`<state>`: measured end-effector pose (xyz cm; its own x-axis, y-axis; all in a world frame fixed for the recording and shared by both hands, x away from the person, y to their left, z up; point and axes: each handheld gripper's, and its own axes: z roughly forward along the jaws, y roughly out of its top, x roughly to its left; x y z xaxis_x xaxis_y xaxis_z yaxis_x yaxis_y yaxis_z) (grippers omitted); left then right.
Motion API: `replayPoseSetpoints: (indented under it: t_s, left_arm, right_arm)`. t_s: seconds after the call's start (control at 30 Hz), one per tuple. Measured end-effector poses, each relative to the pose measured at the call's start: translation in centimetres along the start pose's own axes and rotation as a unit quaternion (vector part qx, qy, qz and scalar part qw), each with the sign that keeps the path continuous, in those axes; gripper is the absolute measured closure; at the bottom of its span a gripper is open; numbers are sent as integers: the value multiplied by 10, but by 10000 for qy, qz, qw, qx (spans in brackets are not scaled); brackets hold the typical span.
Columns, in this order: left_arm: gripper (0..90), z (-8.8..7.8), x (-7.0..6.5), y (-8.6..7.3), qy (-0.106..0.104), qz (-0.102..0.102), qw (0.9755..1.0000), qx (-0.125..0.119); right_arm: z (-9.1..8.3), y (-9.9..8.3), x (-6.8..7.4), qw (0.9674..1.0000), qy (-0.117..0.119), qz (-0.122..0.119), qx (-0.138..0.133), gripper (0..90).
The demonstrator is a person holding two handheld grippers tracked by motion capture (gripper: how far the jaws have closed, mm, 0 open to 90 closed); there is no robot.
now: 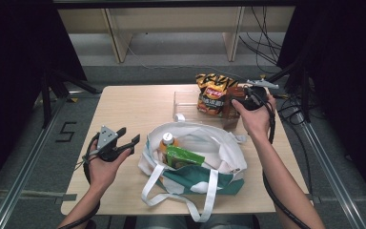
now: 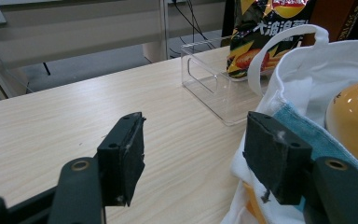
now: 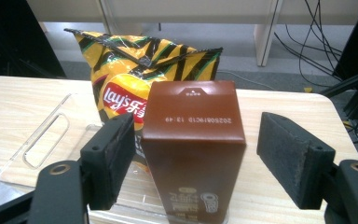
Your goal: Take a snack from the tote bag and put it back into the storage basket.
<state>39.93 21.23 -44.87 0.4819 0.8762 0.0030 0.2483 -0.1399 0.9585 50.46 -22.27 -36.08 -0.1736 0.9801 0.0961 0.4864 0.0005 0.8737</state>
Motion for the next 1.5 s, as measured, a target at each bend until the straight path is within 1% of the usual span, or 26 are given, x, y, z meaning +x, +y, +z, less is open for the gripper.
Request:
replayPoseSetpoints:
  t_s: [0.1, 0.13, 0.2, 0.23, 0.27, 0.3, 0.37, 0.4, 0.47, 0.53, 0.57, 0.6, 0.63, 0.67, 0.73, 0.77, 0.8, 0.93, 1.2, 1.23, 1.3, 1.33, 1.37, 1.4, 1.47, 1.5]
  left_arm:
    - [377, 0, 0, 0, -2, -2, 10000, -12]
    - [377, 0, 0, 0, -4, -2, 10000, -15]
    - [377, 0, 0, 0, -3, -35, 10000, -12]
    - [377, 0, 0, 0, -9, -47, 10000, -7]
    - [377, -1, 0, 0, -3, -48, 10000, -10]
    - [377, -1, 0, 0, 1, -52, 10000, -13]
    - [377, -1, 0, 0, 7, -45, 10000, -14]
    - [377, 0, 0, 0, -32, -45, 10000, -56]
    - [377, 0, 0, 0, -32, -53, 10000, -50]
    - [377, 0, 0, 0, -32, -44, 10000, -56]
    - [377, 0, 0, 0, -24, -36, 10000, -53]
    - [377, -1, 0, 1, 0, -31, 10000, -22]
    - [377, -1, 0, 1, -7, -34, 10000, -32]
    - [377, -1, 0, 0, -4, -33, 10000, -27]
    - [377, 0, 0, 0, -37, -41, 10000, -55]
    - [376, 0, 0, 0, -29, -44, 10000, -49]
    - [376, -1, 0, 0, -15, -26, 10000, -21]
    - [376, 0, -1, 0, -22, -27, 10000, -27]
    - [374, 0, 0, -1, -32, -36, 10000, -27]
    - [375, 0, 0, -1, -36, -40, 10000, -30]
    - [374, 0, 0, -1, -45, -28, 10000, -30]
    - [374, 0, 1, -1, -47, -25, 10000, -32]
    - [374, 1, 1, -1, -50, -24, 10000, -31]
    - [374, 1, 1, -1, -55, -18, 10000, -19]
    - [375, 2, 0, -1, -94, -10, 10000, -29]
    - [375, 2, -1, -1, -94, 4, 10000, -10]
  right_arm:
    - [-6, -2, -1, 10000, 73, 29, -29, 290]
    - [-8, -2, -4, 9999, 108, -79, -57, 292]
    - [-12, -3, -3, 9999, 80, -63, -107, 305]
    - [-16, -3, -2, 9998, 151, 9, -93, 311]
    - [-20, -3, -3, 9998, 124, -49, -123, 321]
    - [-22, -3, -5, 9995, 208, -140, -181, 329]
    - [-26, -4, -5, 9993, 257, -152, -223, 347]
    - [-30, -4, -4, 9996, 188, -79, -188, 366]
    - [-35, -5, -5, 9994, 227, -111, -226, 402]
    - [-40, -7, -6, 9992, 274, -155, -249, 438]
    - [-42, -7, -8, 9987, 331, -253, -304, 456]
    - [-46, -8, -6, 9990, 339, -122, -258, 473]
    - [-48, -9, -7, 9988, 347, -218, -280, 499]
    - [-51, -10, -7, 9988, 371, -173, -271, 517]
    - [-56, -12, -8, 9981, 439, -286, -313, 564]
    - [-59, -13, -7, 9982, 463, -224, -293, 584]
    - [-60, -14, -9, 9975, 511, -320, -371, 605]
    - [-70, -20, -9, 9961, 701, -339, -406, 686]
    - [-79, -35, 0, 9923, 1051, -518, -395, 707]
    - [-79, -36, 0, 9914, 1095, -609, -390, 705]
    - [-80, -40, 4, 9907, 1203, -526, -347, 699]
    - [-80, -41, 5, 9896, 1258, -600, -363, 696]
    - [-82, -43, 7, 9898, 1279, -546, -294, 693]
    - [-82, -44, 6, 9887, 1297, -687, -321, 690]
    - [-83, -48, 8, 9881, 1344, -690, -285, 687]
    - [-84, -50, 11, 9882, 1381, -607, -267, 685]
